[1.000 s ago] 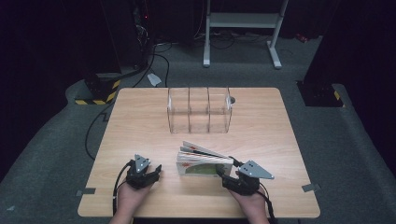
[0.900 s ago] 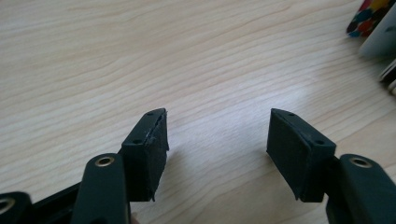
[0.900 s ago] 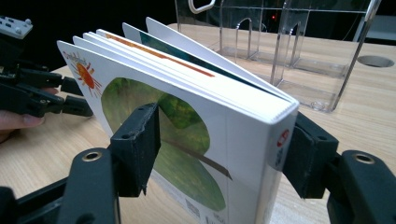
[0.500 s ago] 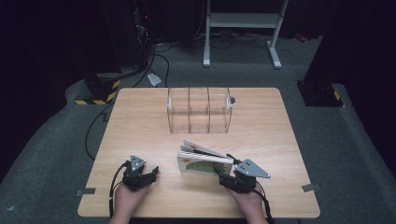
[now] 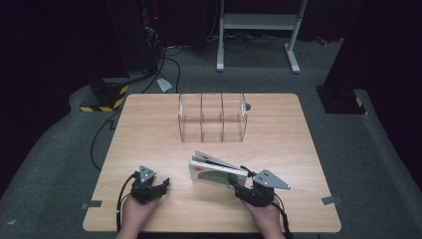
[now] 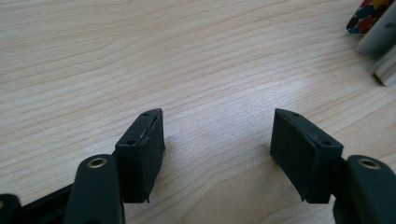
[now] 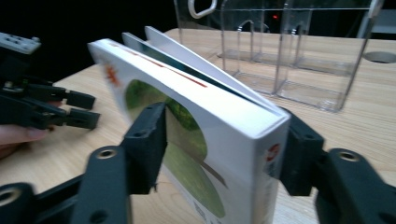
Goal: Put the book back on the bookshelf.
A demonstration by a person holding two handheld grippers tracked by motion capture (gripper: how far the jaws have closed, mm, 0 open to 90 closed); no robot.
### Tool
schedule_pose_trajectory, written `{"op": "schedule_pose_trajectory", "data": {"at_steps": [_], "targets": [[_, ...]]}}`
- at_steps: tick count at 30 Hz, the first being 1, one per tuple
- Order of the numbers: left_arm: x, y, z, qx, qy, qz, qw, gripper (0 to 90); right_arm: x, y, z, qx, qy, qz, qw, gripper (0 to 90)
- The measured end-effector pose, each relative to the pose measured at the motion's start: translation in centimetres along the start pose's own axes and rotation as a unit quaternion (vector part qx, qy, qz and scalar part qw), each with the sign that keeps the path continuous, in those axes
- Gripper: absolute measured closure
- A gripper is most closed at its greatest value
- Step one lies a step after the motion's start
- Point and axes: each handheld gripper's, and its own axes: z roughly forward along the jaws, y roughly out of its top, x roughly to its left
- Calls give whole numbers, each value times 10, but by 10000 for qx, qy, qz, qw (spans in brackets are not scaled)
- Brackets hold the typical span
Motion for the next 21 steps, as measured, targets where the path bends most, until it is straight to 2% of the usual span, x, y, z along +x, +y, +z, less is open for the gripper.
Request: {"op": "schedule_pose_trajectory", "data": {"at_steps": [5,9,12,21], "targets": [[-1,1,1,1,-15,1,10000,351,4,-1,-1,-34,103,-143,9998,520],[-2,2,2,24,-51,14,10000,352,10,-2,-2,-30,161,-378,9992,664],[-2,2,2,20,-60,19,10000,352,13,-2,-2,-55,127,-437,9990,733],[-2,2,2,26,-90,62,9999,343,17,-2,-3,-39,-50,-463,9989,743]]}}
